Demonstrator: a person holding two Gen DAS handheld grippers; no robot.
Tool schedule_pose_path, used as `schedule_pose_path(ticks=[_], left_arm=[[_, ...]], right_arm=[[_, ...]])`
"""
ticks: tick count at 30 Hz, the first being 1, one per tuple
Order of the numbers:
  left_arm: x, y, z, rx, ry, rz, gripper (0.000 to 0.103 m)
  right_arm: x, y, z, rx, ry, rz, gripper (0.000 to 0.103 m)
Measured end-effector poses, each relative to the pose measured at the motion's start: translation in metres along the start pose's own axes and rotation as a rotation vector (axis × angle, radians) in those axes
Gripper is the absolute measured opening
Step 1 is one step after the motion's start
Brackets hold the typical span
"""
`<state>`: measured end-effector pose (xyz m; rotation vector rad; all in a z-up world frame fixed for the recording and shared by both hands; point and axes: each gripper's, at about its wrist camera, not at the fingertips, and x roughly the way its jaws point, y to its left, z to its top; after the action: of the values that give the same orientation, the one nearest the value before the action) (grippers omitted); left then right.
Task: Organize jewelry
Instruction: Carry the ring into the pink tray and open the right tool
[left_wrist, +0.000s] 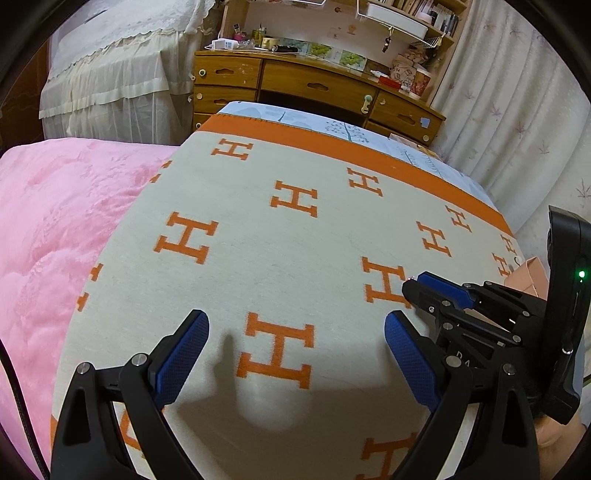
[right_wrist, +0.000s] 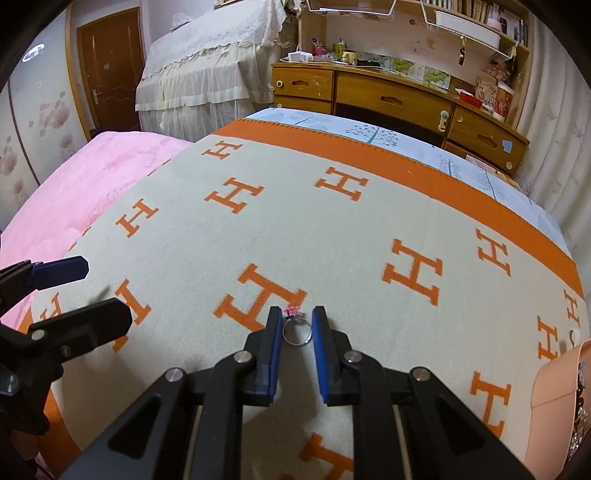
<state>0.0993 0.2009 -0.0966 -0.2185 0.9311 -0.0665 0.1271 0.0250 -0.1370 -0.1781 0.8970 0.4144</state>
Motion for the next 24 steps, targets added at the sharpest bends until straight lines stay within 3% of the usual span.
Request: schedule_pose_path(ticks=[10, 24], left_arm=[[-0.008, -0.039, -0.01, 0.085, 0.001, -0.042, 0.095], [-0.022, -0.169, 0.0, 0.276, 0.003, -0.166, 0.099]], right_arm=[[-0.047, -0.037, -0.029, 0.138, -0.034, 0.036, 0.016], [-0.175, -0.143, -0.075, 0.37, -0.232, -0.049, 0.016]])
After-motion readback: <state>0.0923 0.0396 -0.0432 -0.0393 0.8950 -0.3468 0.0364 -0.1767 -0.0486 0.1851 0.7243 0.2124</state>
